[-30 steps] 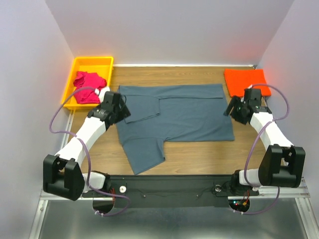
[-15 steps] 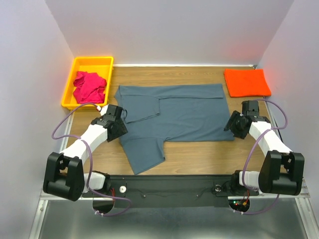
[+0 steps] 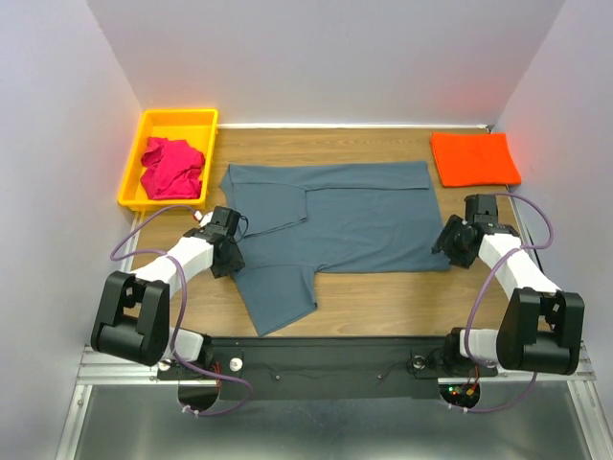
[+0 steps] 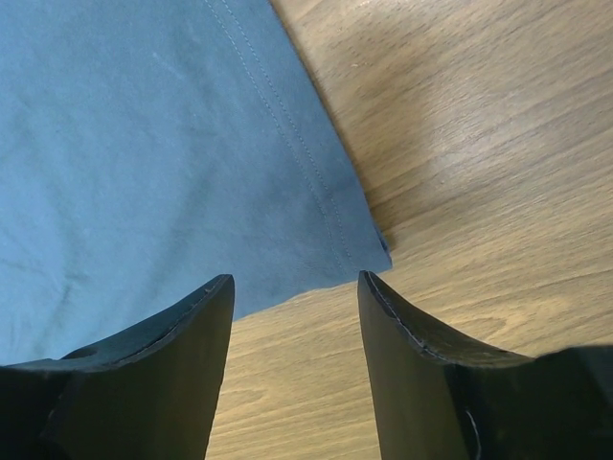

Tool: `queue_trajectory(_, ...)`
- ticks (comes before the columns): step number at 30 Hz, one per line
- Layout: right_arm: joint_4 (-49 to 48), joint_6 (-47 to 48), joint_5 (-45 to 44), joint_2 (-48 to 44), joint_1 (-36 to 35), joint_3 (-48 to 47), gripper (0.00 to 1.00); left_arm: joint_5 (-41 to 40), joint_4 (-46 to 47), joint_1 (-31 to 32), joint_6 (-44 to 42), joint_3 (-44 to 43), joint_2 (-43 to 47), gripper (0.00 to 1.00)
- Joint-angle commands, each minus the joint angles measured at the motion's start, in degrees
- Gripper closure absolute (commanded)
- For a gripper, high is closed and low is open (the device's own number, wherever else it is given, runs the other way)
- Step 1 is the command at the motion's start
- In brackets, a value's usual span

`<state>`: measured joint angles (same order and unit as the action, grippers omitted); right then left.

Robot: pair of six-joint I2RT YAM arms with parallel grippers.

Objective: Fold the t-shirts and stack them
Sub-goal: Fold the tshirt

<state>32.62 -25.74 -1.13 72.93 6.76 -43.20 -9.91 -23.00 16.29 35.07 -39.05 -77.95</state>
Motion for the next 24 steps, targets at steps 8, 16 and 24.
queue_trajectory(8,-0.89,-1.07,-2.38,1.69,0.62,1.8,0.43,1.74,0.33,-0.12,-2.37,1.26,1.58,1.0)
queue_trajectory(16,-1.07,-1.95,-3.09,3.27,1.06,2.68,0.44,2.27,0.68,-0.04,-3.08,1.52,1.49,1.0)
queue_trajectory(24,-3.7,-3.0,-2.3,5.38,1.15,3.38,0.45,2.27,0.77,-0.12,-3.25,1.52,1.93,1.0)
